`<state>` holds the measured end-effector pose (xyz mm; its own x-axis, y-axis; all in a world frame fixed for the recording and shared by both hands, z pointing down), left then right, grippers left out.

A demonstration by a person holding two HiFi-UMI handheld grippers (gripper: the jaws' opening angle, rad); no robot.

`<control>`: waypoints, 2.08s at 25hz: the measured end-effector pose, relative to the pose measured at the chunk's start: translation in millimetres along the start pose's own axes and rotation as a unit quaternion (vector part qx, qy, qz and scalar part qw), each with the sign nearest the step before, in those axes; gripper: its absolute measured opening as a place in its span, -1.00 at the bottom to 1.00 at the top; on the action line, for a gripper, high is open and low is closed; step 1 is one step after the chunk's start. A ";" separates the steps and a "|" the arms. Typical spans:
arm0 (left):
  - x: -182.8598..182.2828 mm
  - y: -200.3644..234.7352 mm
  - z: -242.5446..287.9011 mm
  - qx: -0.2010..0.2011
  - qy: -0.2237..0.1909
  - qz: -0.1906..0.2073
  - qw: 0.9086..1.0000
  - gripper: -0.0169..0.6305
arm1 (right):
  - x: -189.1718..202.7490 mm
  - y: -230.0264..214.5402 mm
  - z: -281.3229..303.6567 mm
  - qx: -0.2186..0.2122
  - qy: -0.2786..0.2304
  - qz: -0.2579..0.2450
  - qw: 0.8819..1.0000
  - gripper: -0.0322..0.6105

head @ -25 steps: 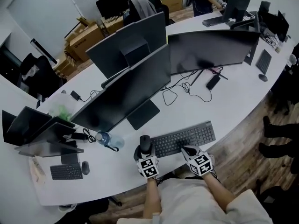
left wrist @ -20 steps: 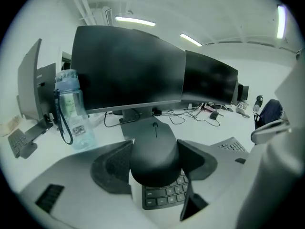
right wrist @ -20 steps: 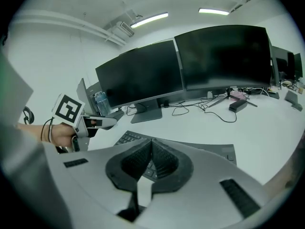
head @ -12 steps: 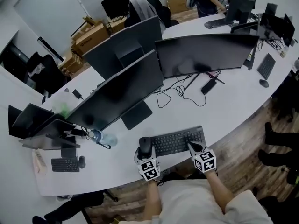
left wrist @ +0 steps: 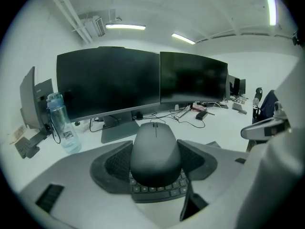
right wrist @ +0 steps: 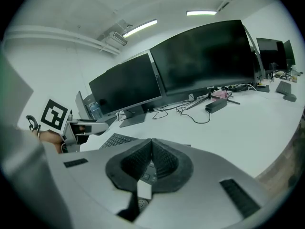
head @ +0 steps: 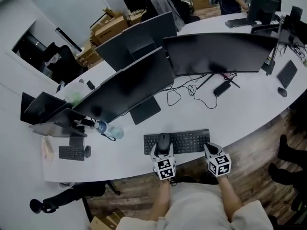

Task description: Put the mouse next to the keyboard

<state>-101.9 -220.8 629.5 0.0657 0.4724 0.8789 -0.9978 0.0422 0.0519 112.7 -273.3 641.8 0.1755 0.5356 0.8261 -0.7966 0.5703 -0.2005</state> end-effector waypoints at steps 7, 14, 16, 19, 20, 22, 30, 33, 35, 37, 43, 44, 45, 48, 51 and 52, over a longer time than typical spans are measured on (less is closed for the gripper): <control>-1.2 -80.5 18.4 0.019 -0.008 -0.006 1.000 -0.02 | -10.1 -48.2 -20.4 -0.016 -0.012 -0.033 0.999 -0.89; -10.4 -148.6 40.3 0.030 -0.026 -0.008 0.999 -0.02 | -5.7 -93.5 -38.0 -0.028 -0.009 -0.053 0.998 -0.89; -8.0 -168.7 46.7 0.043 -0.022 -0.009 0.999 -0.02 | -2.8 -105.1 -44.6 -0.025 -0.007 -0.049 0.998 -0.89; -6.6 -195.7 59.0 0.058 -0.015 -0.011 0.998 -0.02 | -3.0 -120.3 -53.6 -0.022 -0.009 -0.043 0.999 -0.89; -7.1 -202.8 63.8 0.061 -0.013 -0.011 0.998 -0.02 | -4.6 -124.4 -55.5 -0.022 -0.010 -0.043 0.999 -0.89; -6.3 -214.7 72.6 0.066 -0.007 -0.010 0.998 -0.02 | -6.8 -130.8 -59.2 -0.022 -0.014 -0.042 0.999 -0.89; 7.5 -247.6 106.5 0.076 0.024 -0.024 0.997 -0.02 | -4.0 -141.5 -69.5 -0.022 -0.015 -0.039 0.999 -0.89; 11.9 -254.1 117.7 0.072 0.031 -0.039 0.996 -0.02 | 1.6 -144.3 -70.9 -0.023 -0.009 -0.043 0.999 -0.89; 16.7 -258.4 125.8 0.072 0.040 -0.053 0.995 -0.02 | 3.8 -149.7 -71.4 -0.019 -0.006 -0.043 0.999 -0.89; 22.2 -264.4 133.5 0.076 0.054 -0.071 0.993 -0.02 | 5.4 -157.2 -71.1 -0.013 -0.002 -0.032 0.999 -0.89; 46.3 -276.3 153.7 0.063 0.098 -0.104 0.988 -0.02 | -0.4 -176.2 -78.1 0.008 -0.008 -0.011 1.000 -0.89; 50.5 -276.8 155.8 0.060 0.102 -0.110 0.987 -0.02 | -0.2 -177.1 -79.0 0.010 -0.009 -0.010 1.000 -0.89; 54.7 -277.2 157.8 0.058 0.106 -0.116 0.986 -0.02 | 0.5 -177.7 -79.4 0.011 -0.008 -0.011 1.000 -0.89; 68.0 -276.0 164.7 0.047 0.115 -0.136 0.983 -0.02 | 3.5 -179.6 -80.4 0.014 -0.006 -0.013 1.000 -0.89; 76.5 -275.5 167.6 0.040 0.129 -0.140 0.981 -0.02 | 6.2 -180.8 -82.9 0.017 -0.005 -0.014 1.000 -0.89; 77.1 -276.5 167.7 0.038 0.132 -0.137 0.981 -0.02 | 6.8 -181.5 -83.8 0.018 -0.004 -0.014 1.000 -0.89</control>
<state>176.9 -343.7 762.5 0.3233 0.6647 0.6735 -0.9393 0.1391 0.3137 307.0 -321.0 639.7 0.1938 0.5142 0.8355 -0.8117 0.5623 -0.1577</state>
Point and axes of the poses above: the fingertips, and each gripper's own axes: z forward along the fingers, y to its left, x out of its underside, the point moved 1 cm from there along -z, backward along the fingers, and after that the axes turned 13 degrees about x, right-handed, at the moved point
